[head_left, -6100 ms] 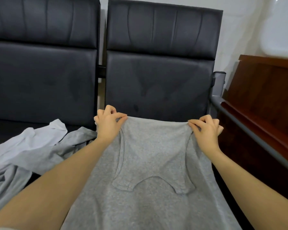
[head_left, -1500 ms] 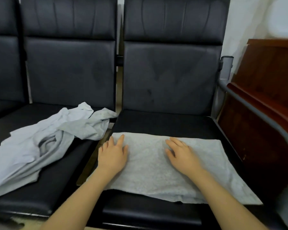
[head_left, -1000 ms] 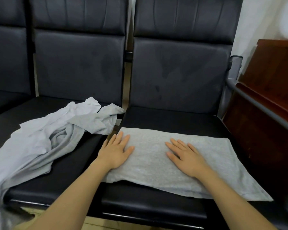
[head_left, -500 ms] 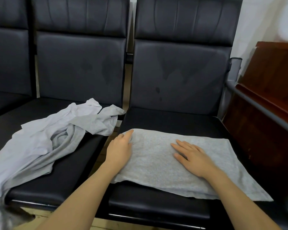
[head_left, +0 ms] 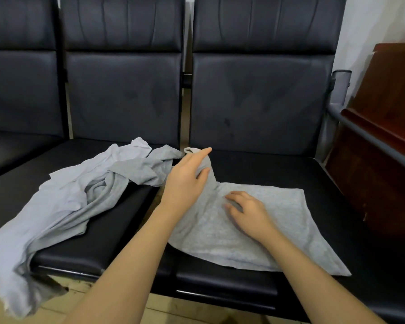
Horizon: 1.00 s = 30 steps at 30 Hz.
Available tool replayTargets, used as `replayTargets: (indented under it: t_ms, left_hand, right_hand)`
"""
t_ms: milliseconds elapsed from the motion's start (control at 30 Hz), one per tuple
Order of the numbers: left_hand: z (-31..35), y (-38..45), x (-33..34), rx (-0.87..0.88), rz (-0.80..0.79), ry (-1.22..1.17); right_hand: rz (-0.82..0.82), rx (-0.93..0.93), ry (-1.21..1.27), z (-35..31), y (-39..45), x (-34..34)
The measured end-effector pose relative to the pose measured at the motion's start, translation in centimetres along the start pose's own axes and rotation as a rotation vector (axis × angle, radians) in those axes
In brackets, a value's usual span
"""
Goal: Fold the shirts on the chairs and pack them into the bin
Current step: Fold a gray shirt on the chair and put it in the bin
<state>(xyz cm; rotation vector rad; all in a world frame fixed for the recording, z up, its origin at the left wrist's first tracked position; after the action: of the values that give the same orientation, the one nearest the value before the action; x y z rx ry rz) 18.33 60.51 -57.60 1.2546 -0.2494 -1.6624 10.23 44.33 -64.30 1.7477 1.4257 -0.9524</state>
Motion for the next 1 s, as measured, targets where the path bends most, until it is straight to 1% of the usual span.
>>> replayTargets:
  t_ms: [33,67,133,200,267,333,433,500,567,633,733,800,867,900,933,1000]
  left_hand:
    - [0.7,0.2,0.3,0.019,-0.001,-0.009]
    - [1.2,0.4,0.8,0.027,-0.007,-0.028]
    - [2.5,1.0,1.9,-0.014,-0.073,-0.123]
    - [4.0,1.5,3.1,0.010,-0.126,-0.208]
    - [5.7,1.6,3.9,0.021,-0.167,-0.229]
    - [7.3,1.5,4.4,-0.036,-0.201,-0.313]
    - [8.9,1.4,6.1,-0.161,-0.241,-0.401]
    - [9.7,1.4,7.7,-0.186,-0.246,-0.396]
    - [10.7,1.8,9.0,-0.195,-0.245,-0.405]
    - [11.5,2.2,10.3,-0.204,-0.247,-0.432]
    - [12.4,2.9,12.3,-0.219,-0.284,-0.440]
    - [12.9,3.2,13.4,-0.237,-0.396,-0.434]
    - [13.0,3.3,14.4,-0.268,-0.574,-0.372]
    - [12.7,3.2,14.6,-0.277,-0.630,-0.338]
    - [12.4,3.2,14.7,-0.286,-0.642,-0.315]
    - [11.4,3.1,14.3,-0.298,-0.588,-0.291]
  right_hand:
    - [0.022,-0.011,0.028,0.4,-0.3,-0.6]
    - [0.036,-0.020,-0.001,0.8,-0.7,-1.2]
    - [0.050,-0.004,-0.065,2.6,-1.9,-2.5]
    - [0.061,0.055,-0.051,4.6,-3.4,-3.9]
    - [0.068,0.113,-0.078,6.5,-5.1,-5.4]
    - [0.054,0.168,-0.151,8.0,-6.3,-6.4]
    - [-0.017,0.222,-0.213,9.2,-7.2,-6.8]
    - [-0.038,0.231,-0.216,9.3,-7.3,-6.6]
    - [-0.027,0.236,-0.183,9.4,-7.1,-6.4]
    - [0.023,0.226,-0.078,9.8,-7.0,-6.3]
    - [0.226,0.237,0.188,10.5,-7.1,-6.8]
    - [0.346,0.289,0.315,10.6,-7.4,-7.3]
    - [0.409,0.327,0.361,10.8,-7.5,-7.5]
    - [0.420,0.327,0.361,10.9,-7.5,-7.4]
    - [0.420,0.319,0.351,10.9,-7.4,-7.4]
    - [0.399,0.291,0.285,10.9,-7.0,-7.2]
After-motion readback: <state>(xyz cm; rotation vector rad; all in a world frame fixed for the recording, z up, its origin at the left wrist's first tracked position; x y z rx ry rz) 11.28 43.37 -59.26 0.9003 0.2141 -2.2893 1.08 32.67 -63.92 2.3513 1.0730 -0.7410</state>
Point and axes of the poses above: each hand's wrist, its own y-axis towards the middle knuckle, its own x-axis out of the palm, z = x × y, the point moved 1 cm from there along y, towards the middle knuckle, and after that the axes turned 8 degrees about -z, right-handed, at the moved point
